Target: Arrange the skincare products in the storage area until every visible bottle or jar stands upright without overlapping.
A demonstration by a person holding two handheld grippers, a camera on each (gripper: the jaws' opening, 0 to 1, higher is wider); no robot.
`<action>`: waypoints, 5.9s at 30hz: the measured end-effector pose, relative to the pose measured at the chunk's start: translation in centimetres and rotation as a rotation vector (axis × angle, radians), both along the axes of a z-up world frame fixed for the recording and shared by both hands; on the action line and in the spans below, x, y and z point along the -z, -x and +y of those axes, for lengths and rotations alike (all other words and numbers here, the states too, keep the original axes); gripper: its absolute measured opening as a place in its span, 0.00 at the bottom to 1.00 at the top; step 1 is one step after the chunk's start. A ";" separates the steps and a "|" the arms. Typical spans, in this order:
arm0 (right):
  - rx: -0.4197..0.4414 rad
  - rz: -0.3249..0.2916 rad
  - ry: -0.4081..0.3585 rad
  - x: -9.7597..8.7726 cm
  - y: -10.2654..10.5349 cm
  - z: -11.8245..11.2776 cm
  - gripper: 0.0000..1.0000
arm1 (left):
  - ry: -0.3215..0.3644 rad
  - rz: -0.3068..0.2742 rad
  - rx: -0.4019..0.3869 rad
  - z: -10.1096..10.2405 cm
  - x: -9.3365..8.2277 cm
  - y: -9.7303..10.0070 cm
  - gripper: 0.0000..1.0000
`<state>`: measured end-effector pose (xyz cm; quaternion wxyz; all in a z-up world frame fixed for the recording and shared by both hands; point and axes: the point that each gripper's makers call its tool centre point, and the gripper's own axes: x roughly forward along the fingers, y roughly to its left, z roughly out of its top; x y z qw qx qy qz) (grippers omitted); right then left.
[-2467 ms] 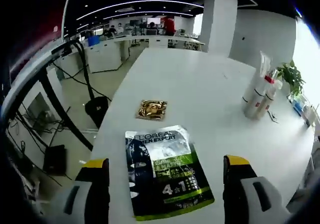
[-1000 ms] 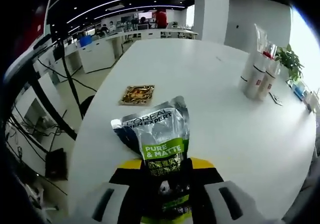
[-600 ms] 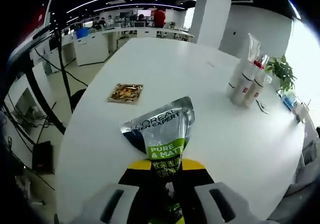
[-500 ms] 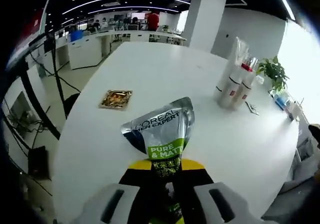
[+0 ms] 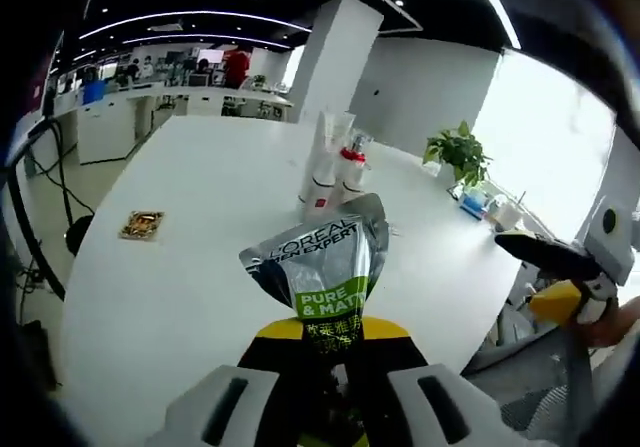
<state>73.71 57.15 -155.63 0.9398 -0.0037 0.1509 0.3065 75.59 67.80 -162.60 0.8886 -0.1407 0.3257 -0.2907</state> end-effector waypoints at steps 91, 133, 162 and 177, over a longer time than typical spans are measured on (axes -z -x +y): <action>-0.113 0.548 -0.816 -1.9 2.7 3.7 0.01 | 0.770 0.215 0.050 -2.2 -4.4 3.8 0.36; -0.166 0.556 -0.945 -3.6 3.1 3.2 0.00 | 0.984 0.358 0.170 -3.9 -6.7 5.9 0.24; -0.152 0.558 -0.846 -1.8 2.8 4.5 0.04 | 1.174 0.384 0.123 -2.7 -8.8 5.4 0.02; -0.158 0.558 -0.852 -2.0 2.9 4.4 0.00 | 1.051 0.374 0.265 -5.0 -8.3 7.3 0.05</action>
